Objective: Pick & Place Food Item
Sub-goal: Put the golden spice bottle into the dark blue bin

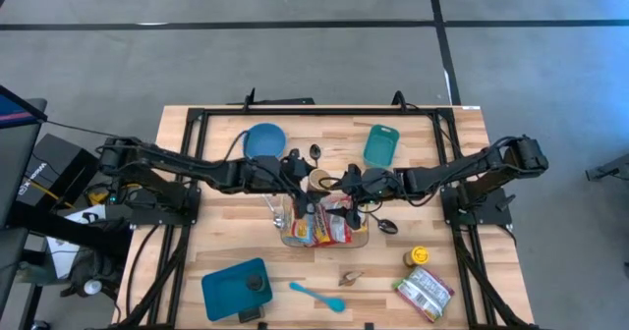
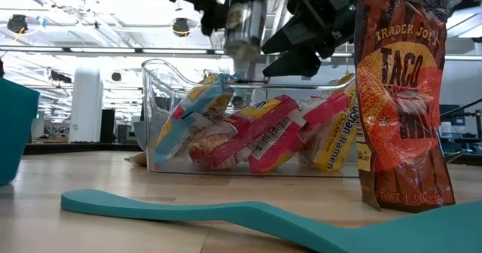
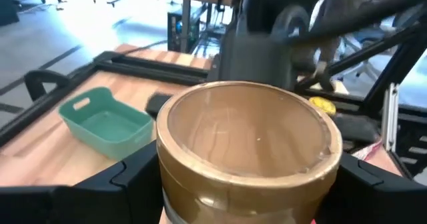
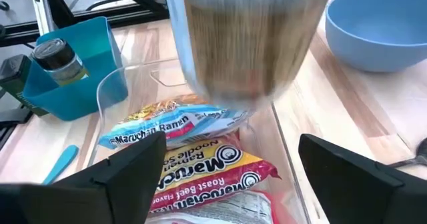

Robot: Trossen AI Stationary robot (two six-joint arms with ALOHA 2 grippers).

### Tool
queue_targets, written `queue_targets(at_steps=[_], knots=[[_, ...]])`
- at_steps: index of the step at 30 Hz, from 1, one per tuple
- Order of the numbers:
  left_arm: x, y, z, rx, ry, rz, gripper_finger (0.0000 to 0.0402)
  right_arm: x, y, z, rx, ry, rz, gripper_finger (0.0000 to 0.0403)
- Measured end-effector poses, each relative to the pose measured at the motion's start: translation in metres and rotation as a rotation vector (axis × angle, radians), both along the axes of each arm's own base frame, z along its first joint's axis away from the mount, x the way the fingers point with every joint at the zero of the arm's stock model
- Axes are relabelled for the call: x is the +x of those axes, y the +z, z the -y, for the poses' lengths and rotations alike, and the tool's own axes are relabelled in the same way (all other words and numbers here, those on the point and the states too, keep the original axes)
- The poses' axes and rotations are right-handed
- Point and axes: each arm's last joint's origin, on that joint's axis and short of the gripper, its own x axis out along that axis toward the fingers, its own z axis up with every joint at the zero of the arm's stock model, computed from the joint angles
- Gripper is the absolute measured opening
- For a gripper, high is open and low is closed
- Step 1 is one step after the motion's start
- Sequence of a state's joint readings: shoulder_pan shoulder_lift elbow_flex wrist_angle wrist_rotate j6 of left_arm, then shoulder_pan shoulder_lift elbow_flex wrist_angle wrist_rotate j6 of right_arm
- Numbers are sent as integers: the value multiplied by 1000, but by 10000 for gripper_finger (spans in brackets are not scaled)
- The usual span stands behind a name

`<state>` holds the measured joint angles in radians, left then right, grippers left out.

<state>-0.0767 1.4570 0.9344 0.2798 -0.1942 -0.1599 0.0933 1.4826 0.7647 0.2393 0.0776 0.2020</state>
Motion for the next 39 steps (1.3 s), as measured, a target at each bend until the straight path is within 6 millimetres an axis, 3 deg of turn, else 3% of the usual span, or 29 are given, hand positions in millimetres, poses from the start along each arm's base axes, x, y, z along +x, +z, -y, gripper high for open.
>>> queue_targets(at_steps=[8, 17, 39], knots=[[-23, 20, 3, 9, 16, -18, 271, 0, 0, 0, -2, 2, -2, 326], [-52, 35, 26, 66, 50, -67, 277, 0, 0, 1, -19, 5, 3, 311], [-118, 28, 93, 91, 111, -219, 279, 2, 4, 6, -19, -9, 46, 301]])
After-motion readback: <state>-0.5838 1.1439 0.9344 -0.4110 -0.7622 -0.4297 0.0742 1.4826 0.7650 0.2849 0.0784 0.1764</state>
